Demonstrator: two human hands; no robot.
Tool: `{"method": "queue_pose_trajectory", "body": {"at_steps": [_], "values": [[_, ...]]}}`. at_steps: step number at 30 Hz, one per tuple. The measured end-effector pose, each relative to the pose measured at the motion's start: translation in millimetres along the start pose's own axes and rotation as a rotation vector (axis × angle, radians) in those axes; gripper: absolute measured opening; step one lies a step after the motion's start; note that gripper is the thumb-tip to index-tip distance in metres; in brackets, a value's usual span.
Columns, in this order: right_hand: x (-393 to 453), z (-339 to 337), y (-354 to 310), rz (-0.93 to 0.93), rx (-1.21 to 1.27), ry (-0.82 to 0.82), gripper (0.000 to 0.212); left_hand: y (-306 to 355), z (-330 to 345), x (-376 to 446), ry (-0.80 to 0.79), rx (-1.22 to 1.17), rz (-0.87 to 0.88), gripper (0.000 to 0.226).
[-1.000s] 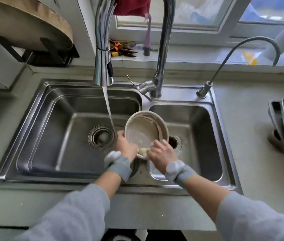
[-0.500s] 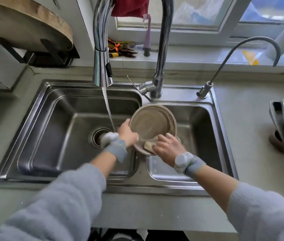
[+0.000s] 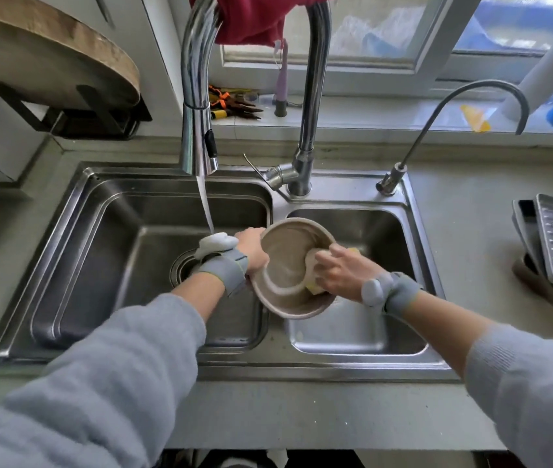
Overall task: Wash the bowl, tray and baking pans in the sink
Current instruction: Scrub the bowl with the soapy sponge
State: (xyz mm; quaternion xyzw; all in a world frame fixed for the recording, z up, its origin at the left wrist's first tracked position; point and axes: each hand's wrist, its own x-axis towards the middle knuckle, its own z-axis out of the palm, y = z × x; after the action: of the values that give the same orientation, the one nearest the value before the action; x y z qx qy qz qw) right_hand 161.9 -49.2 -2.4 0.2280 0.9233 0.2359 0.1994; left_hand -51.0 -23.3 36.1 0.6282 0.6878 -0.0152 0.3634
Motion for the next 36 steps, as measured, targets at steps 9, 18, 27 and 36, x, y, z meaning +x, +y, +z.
{"method": "queue_pose_trajectory", "body": {"at_steps": [9,18,27,36], "values": [[7,-13,-28,0.105,0.270,0.097,0.012,1,11,-6,0.076,-0.337,-0.078,0.029],[4,-25,-43,0.319,0.331,0.175,0.023,-7,42,-29,0.249,-0.607,-0.208,0.045],[17,-36,-29,0.406,0.390,0.166,0.019,15,31,-24,0.382,-0.633,-0.079,0.064],[2,-14,22,-0.130,-0.108,-0.110,0.014,20,-5,-1,-0.138,0.423,0.148,0.030]]}}
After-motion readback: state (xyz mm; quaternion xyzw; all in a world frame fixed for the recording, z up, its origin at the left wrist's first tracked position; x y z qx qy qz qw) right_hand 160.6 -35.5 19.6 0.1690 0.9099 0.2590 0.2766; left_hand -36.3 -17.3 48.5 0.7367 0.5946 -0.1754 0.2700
